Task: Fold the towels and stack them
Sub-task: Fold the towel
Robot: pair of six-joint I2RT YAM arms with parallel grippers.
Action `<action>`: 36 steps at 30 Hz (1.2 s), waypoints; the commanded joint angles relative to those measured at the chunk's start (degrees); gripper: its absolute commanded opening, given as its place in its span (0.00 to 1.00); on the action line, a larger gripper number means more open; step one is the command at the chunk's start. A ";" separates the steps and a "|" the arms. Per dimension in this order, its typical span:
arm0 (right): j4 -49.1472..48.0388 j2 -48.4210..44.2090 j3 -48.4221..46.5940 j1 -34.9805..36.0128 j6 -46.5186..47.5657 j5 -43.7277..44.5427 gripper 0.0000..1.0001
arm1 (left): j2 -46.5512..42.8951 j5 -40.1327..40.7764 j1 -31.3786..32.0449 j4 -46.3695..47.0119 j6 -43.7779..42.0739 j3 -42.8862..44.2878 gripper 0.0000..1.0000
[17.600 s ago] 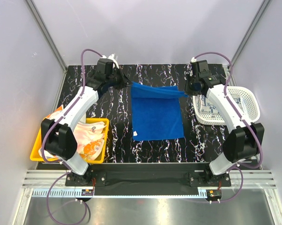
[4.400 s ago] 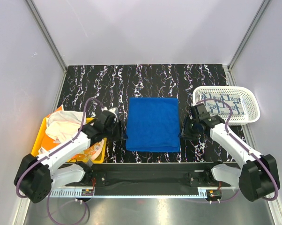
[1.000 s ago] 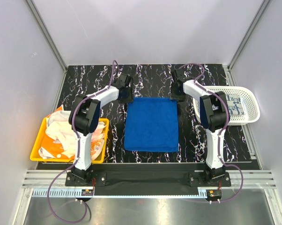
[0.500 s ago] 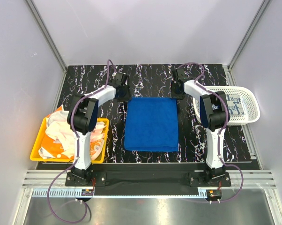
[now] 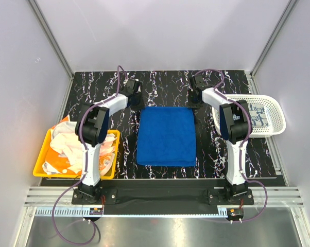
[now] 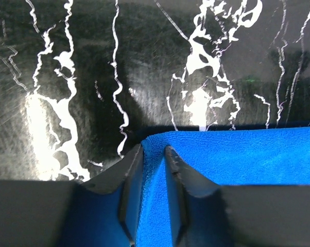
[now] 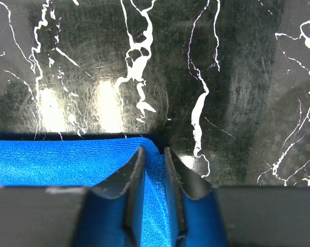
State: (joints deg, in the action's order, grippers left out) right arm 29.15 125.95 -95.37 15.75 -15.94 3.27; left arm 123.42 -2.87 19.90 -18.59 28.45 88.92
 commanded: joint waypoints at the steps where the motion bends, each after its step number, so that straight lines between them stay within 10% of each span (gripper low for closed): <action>1: -1.20 0.70 -1.39 -0.28 1.00 -1.25 0.24 | 1.74 -1.35 -0.39 1.54 1.00 1.25 0.26; 11: -2.07 -0.62 -2.53 -0.98 2.32 -2.48 0.03 | 0.34 -0.55 -1.88 2.68 1.09 1.86 0.00; 25: -5.85 -3.60 -5.53 -2.04 2.85 -4.94 0.00 | -2.47 -3.19 -4.17 3.21 -0.76 7.58 0.00; 36: -8.58 -13.62 6.14 -1.95 -0.05 -9.06 0.00 | -12.22 -3.81 -4.26 6.81 -0.32 -3.75 0.00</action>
State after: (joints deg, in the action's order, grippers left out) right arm 23.46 118.37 -92.55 14.20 -14.66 -3.73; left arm 117.27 -6.09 16.12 -15.57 28.77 87.59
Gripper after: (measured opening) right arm 0.080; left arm 0.016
